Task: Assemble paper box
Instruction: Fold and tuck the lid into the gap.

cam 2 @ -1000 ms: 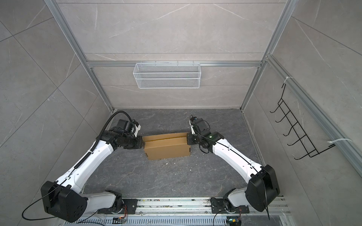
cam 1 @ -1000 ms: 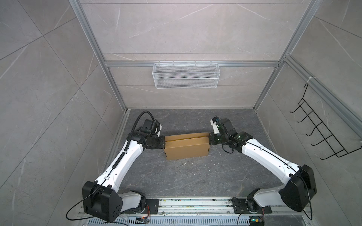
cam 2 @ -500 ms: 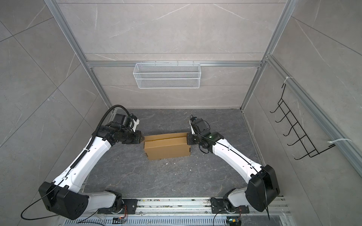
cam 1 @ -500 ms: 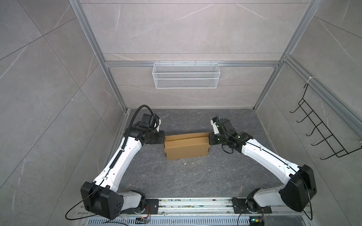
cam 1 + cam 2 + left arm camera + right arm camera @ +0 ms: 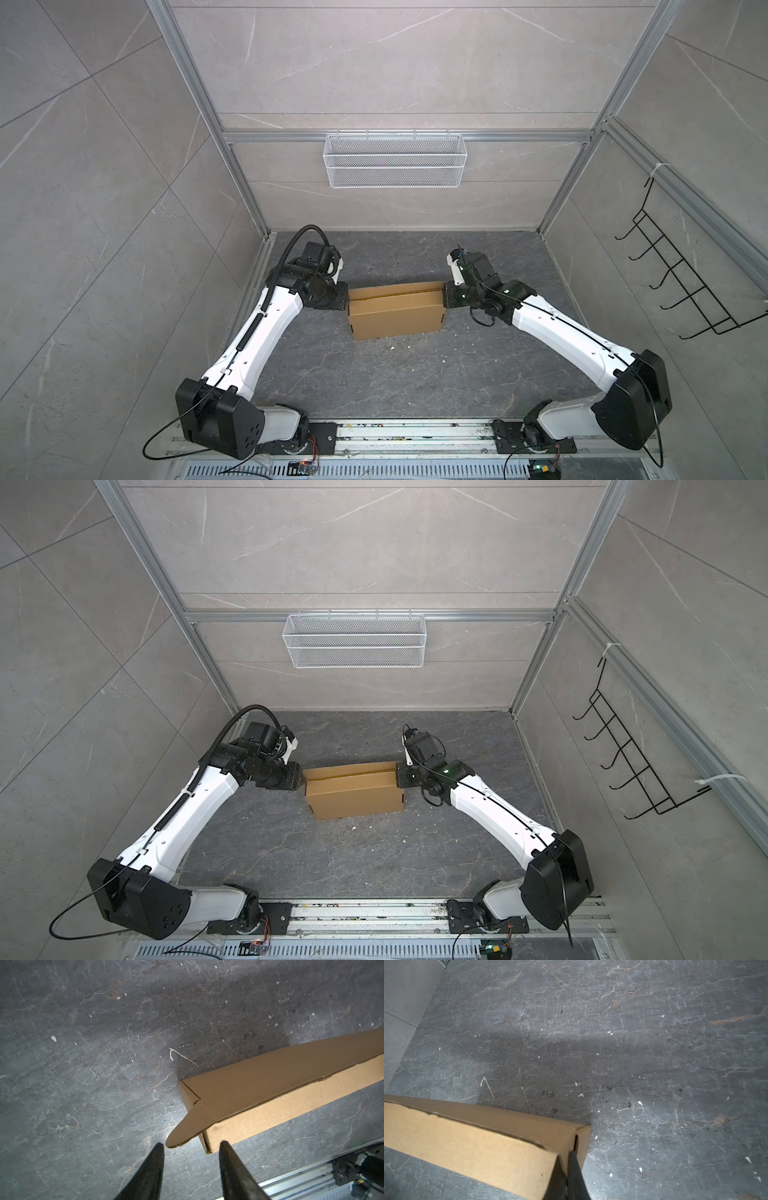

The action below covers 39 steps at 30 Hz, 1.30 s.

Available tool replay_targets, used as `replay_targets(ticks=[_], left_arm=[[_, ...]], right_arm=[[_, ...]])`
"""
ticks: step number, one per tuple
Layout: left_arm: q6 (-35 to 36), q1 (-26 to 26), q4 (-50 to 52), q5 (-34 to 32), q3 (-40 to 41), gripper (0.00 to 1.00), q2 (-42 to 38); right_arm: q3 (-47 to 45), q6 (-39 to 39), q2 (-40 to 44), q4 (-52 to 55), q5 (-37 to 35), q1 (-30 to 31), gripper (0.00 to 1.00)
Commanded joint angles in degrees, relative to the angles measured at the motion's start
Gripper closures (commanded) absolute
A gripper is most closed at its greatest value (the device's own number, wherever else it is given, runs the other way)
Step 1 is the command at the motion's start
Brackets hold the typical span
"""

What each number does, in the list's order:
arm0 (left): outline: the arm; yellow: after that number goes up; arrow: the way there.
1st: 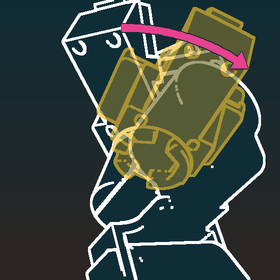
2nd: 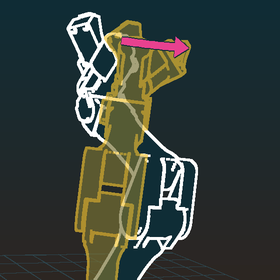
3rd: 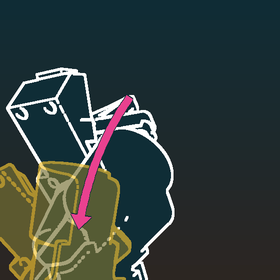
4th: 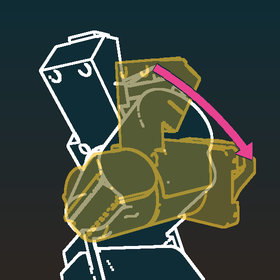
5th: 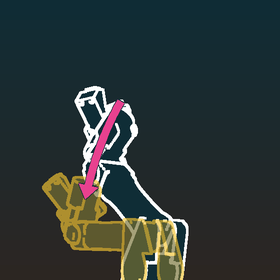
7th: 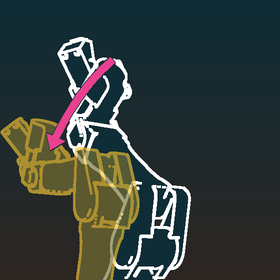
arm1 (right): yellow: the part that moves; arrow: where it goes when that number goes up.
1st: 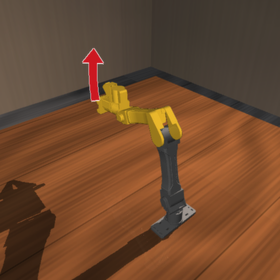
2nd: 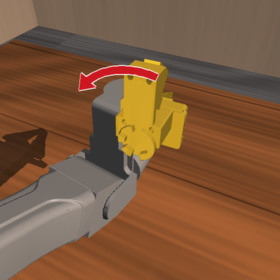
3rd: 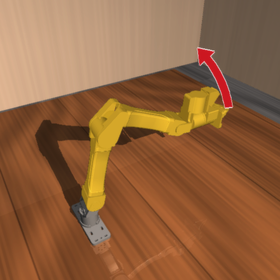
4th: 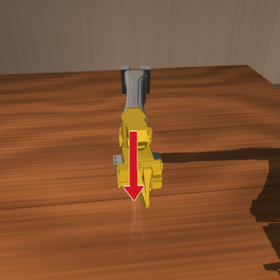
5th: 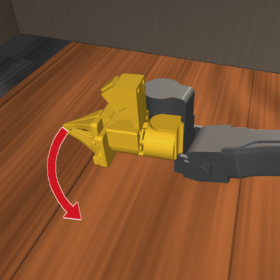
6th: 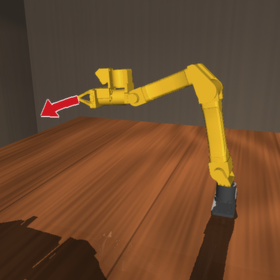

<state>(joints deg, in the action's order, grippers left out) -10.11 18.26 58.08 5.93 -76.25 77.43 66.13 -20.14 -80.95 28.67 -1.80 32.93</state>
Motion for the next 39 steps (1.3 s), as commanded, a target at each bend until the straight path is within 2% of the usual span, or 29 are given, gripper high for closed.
replay_targets(ticks=[1,3,7,10,16,19,32,39], left_arm=[[3.59,-0.73,0.71,0.08,-3.73,0.45,0.59],[5.0,-1.01,0.19,1.98,-4.36,0.41,1.02],[7.41,-3.58,-0.12,5.98,-4.49,0.42,3.22],[8.66,-4.89,0.38,7.97,-4.56,0.49,4.26],[8.79,-4.88,2.37,9.98,-4.81,0.72,4.12],[8.71,-4.9,2.41,10.73,-4.36,0.77,3.62],[4.66,-4.21,0.17,11.03,-3.59,0.91,3.01],[0.83,0.08,-4.63,9.02,-2.74,0.93,3.29]], right_arm=[[-2.33,-0.86,-3.25,10.1,1.8,1.09,1.0],[-2.23,-0.78,-3.25,10.09,1.8,1.08,1.0],[-1.94,-0.69,-3.25,10.17,1.8,1.08,1.0],[-1.92,-0.61,-3.25,10.35,1.8,1.08,1.0],[-1.63,-0.69,-3.25,10.4,1.8,1.06,1.0],[-1.56,-0.69,-3.18,10.52,1.76,1.09,1.0],[-3.0,-4.43,-1.28,10.12,1.55,1.26,1.0],[-5.58,-8.75,1.54,9.09,-0.82,1.33,1.0]])
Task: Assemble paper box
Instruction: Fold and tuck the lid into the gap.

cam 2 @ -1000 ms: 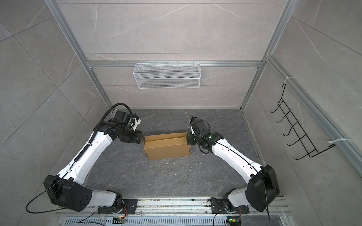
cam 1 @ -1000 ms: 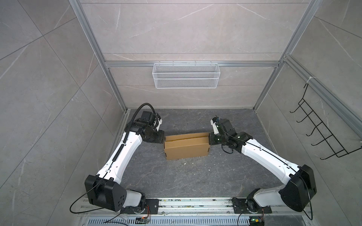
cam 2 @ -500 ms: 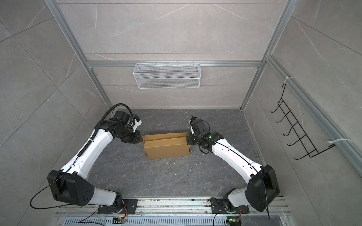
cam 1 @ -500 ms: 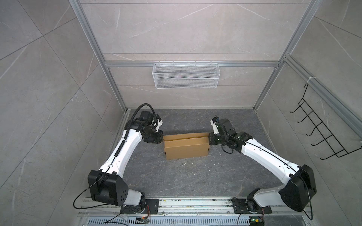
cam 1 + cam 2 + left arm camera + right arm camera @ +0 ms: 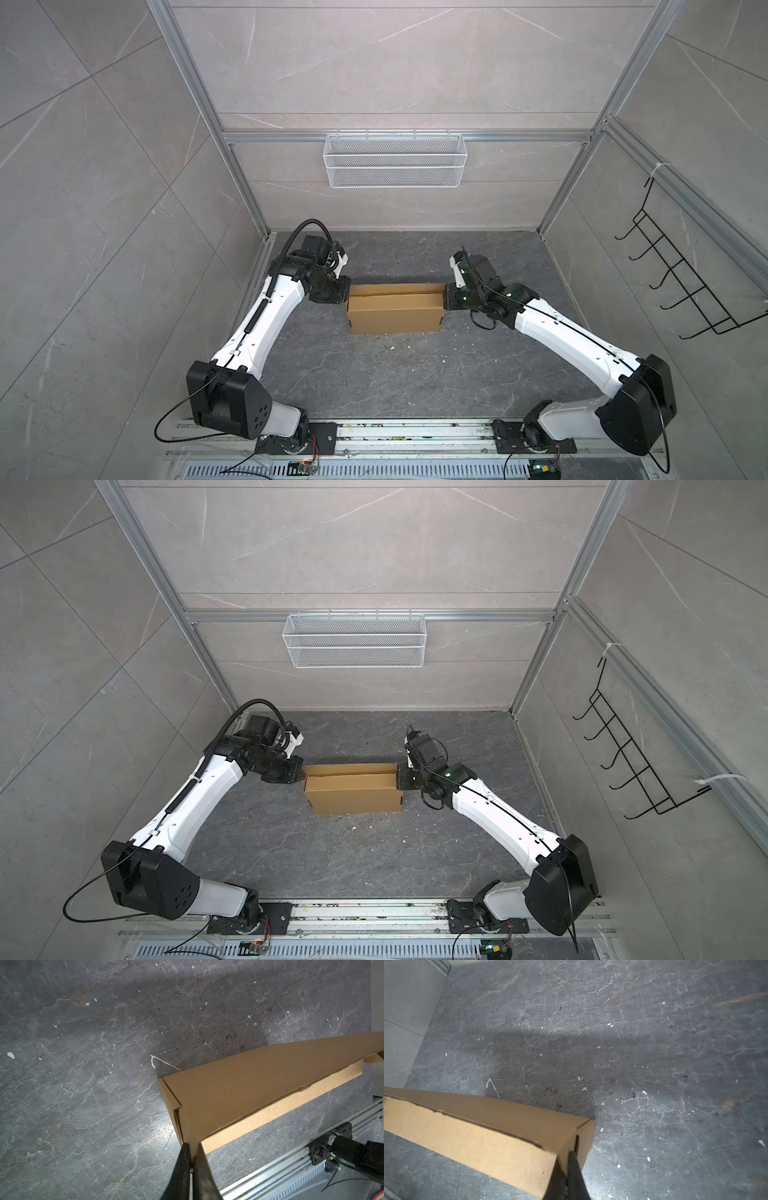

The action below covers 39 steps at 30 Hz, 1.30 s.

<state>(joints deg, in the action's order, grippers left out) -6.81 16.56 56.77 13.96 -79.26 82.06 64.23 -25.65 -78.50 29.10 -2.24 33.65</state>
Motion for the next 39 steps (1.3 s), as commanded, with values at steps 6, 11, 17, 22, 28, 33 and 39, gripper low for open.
replay_targets(ticks=[6,11,17,22,28,33,39], left_arm=[[-3.37,2.58,-8.03,-0.46,2.69,0.93,-2.41],[-3.56,2.69,-10.7,-0.54,4.72,0.93,-3.05],[-3.17,2.69,-11.5,-1.63,6.89,0.93,-3.82],[-1.51,2.67,-9.87,-3.24,7.21,0.93,-4.52],[0.42,2.64,-8.11,-5.16,7.03,0.93,-4.64],[0.34,2.67,-8.43,-5.69,7.38,0.94,-4.63],[0.07,2.68,-7.57,-6.72,6.58,0.94,-4.54]], right_arm=[[-5.07,-4.73,0.64,8.38,-1.84,0.6,1.0],[-4.85,-5.19,0.01,7.97,-1.63,0.51,1.0],[-4.88,-5.37,-0.08,8.03,-1.79,0.55,1.0],[-4.7,-5.38,-0.34,8.07,-1.77,0.56,1.0],[-4.42,-5.29,-0.59,8.23,-1.87,0.57,1.0],[-4.44,-5.25,-0.76,8.26,-1.82,0.59,1.0],[-4.35,-5.2,-0.7,8.43,-1.93,0.55,1.0]])
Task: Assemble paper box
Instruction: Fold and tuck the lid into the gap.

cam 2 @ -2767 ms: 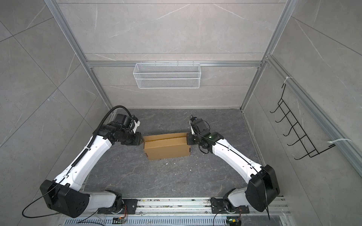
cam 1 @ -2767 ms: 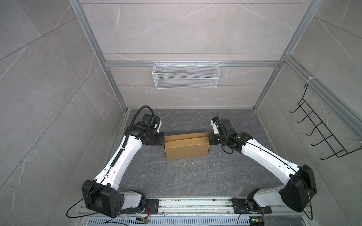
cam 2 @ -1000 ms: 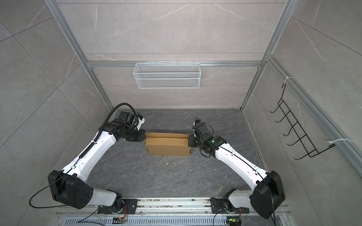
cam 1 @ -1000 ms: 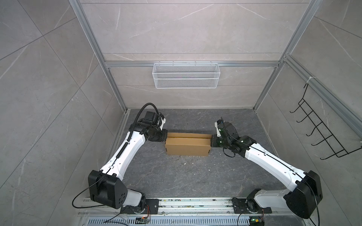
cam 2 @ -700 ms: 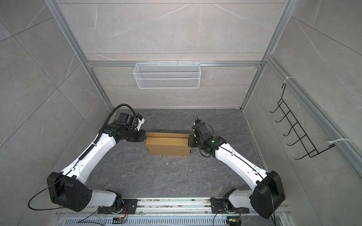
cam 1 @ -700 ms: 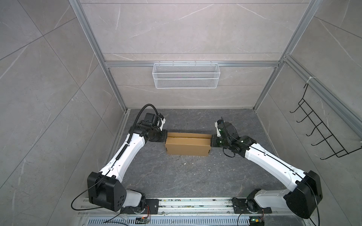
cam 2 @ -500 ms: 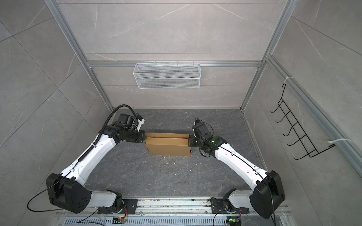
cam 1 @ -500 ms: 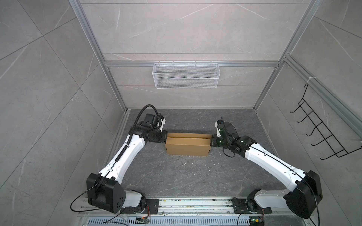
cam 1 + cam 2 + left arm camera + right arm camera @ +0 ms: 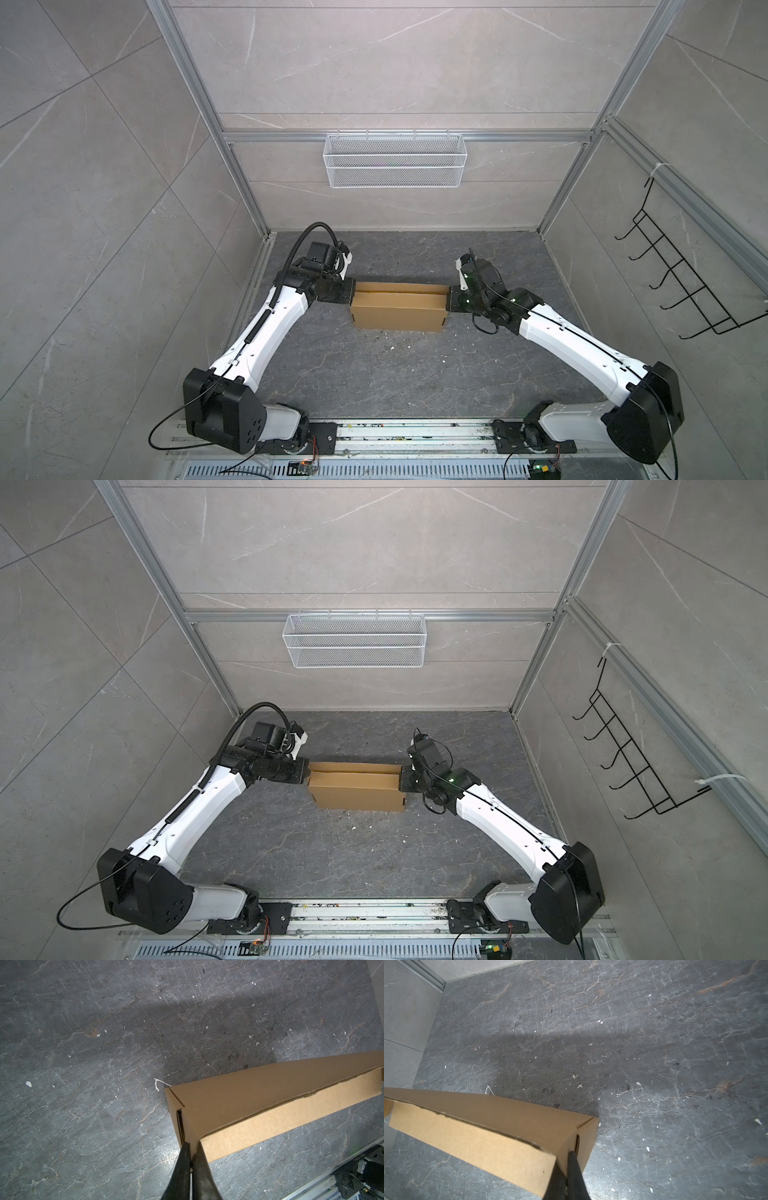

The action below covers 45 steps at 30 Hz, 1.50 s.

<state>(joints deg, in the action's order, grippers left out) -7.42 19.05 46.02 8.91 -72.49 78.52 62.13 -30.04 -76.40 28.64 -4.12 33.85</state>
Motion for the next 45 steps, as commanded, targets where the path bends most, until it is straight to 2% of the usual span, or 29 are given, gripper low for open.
replay_targets(ticks=[1,19,25,33,40,45], left_arm=[[0.28,0.12,3.34,-1.69,-0.24,0.94,-0.98],[-8.14,1.25,-1.78,-0.02,7.77,0.94,-4.69],[-7.27,1.34,-1.97,-0.47,8.59,0.95,-4.78],[-3.4,1.36,3.01,-4.0,6.91,0.95,-4.6],[-3.4,1.34,3.4,-6.48,8.35,0.96,-5.55],[-5.13,1.47,2.43,-5.43,9.06,0.96,-5.94]], right_arm=[[-2.38,-0.74,-2.82,8.87,-0.02,0.38,1.0],[-2.26,-1.09,-2.96,8.53,-0.2,0.35,1.0],[-2.27,-1.09,-2.88,8.53,-0.27,0.35,1.0],[-2.23,-1.14,-2.79,8.55,-0.28,0.38,1.0],[-1.99,-1.06,-2.97,8.8,-0.37,0.4,1.0],[-1.84,-1.15,-3.09,8.73,-0.32,0.36,1.0]])
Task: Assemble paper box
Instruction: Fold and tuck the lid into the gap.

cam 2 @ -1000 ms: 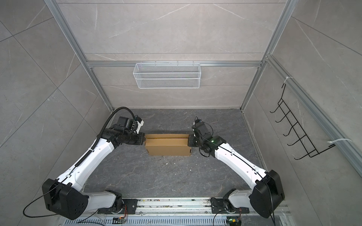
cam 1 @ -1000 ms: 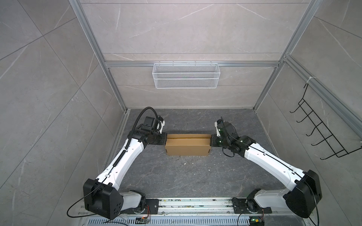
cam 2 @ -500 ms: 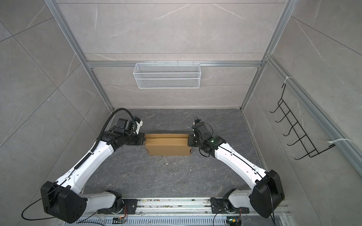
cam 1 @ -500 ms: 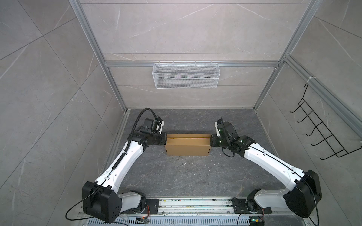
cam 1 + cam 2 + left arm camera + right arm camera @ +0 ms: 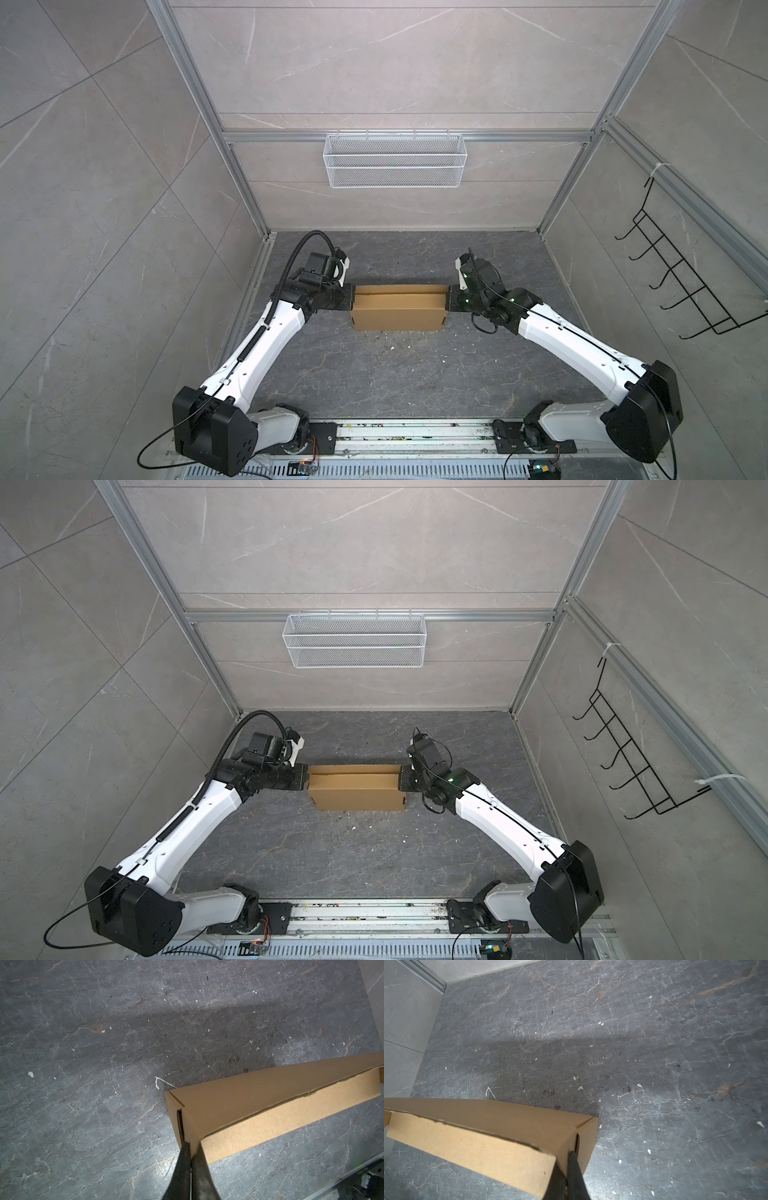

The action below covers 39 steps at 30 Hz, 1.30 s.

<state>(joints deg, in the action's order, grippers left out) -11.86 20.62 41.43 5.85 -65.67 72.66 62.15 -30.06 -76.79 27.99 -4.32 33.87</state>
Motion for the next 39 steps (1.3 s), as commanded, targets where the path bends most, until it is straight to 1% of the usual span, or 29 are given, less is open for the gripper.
replay_targets(ticks=[1,3,9,18,24,27,30,35,39], left_arm=[[-1.34,0.07,6.35,-1.99,2.66,0.96,-0.19],[-2.65,0.95,5.02,-1.63,3.62,0.96,-0.11],[-4.63,3.4,3.35,-3.57,5.3,0.96,-0.1],[-3.09,3.81,4.01,-6.59,5.56,0.96,-0.65],[-3.08,3.81,3.44,-6.26,5.87,0.96,-0.68],[-3.17,3.82,3.09,-5.95,6.23,0.96,-0.66],[-3.28,3.85,2.67,-5.93,6.77,0.96,-0.73],[-3.09,3.97,1.4,-5.99,8.41,0.97,-1.47],[-2.92,3.98,-0.14,-6.07,9.62,0.96,-1.56]], right_arm=[[-1.85,-1.22,-2.75,9.36,0.13,0.32,1.0],[-1.86,-1.42,-2.72,9.28,0.24,0.35,1.0],[-2.44,-2.43,-1.76,9.38,0.01,0.47,1.0],[-3.25,-3.84,-0.73,8.93,-0.96,0.94,1.0],[-1.14,-2.38,-0.9,10.9,-2.14,0.99,1.0],[-1.54,-2.54,-0.82,10.72,-2.19,1.07,1.0],[-3.88,-2.57,-0.41,8.54,-2.88,1.47,1.0],[-10.39,-0.53,2.89,0.6,-3.8,2.07,1.0],[-12.45,0.55,3.78,-2.09,-5.9,3.03,1.0]])
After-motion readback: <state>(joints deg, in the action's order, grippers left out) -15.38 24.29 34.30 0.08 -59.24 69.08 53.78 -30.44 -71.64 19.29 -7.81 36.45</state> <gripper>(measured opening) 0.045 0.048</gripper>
